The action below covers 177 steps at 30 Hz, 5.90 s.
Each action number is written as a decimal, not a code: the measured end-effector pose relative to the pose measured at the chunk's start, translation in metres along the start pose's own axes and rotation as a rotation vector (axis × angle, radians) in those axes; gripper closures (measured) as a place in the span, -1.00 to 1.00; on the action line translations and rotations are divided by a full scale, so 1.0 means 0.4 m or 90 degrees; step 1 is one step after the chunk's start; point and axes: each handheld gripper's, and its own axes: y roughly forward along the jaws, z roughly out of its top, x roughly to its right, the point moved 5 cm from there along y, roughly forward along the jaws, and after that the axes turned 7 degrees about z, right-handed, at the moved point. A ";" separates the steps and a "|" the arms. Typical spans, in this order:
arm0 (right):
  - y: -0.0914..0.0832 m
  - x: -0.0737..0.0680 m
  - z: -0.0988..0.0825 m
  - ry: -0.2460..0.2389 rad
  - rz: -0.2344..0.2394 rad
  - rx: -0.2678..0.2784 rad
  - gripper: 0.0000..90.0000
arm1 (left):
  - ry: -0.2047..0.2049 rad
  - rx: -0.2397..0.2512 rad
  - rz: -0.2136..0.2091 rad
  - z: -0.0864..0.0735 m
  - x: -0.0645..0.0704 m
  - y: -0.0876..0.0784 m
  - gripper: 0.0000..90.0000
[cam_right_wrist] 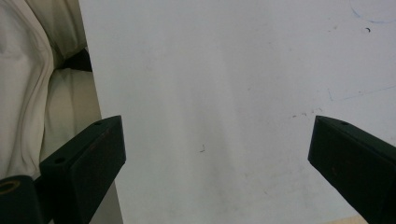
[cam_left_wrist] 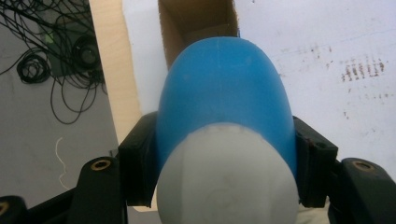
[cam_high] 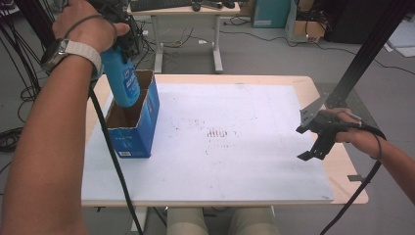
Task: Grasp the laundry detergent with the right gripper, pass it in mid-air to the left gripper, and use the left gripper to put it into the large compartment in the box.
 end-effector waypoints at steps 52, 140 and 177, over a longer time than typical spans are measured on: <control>0.016 0.018 -0.026 0.035 -0.008 0.011 -0.91 | -0.019 -0.034 -0.005 -0.067 0.047 0.371 -0.16; 0.026 0.019 -0.019 0.041 -0.006 0.016 -0.91 | -0.014 -0.042 0.001 -0.093 0.071 0.453 -0.17; 0.027 0.017 -0.015 0.040 -0.005 0.013 -0.91 | -0.013 -0.041 -0.001 -0.094 0.070 0.454 -0.17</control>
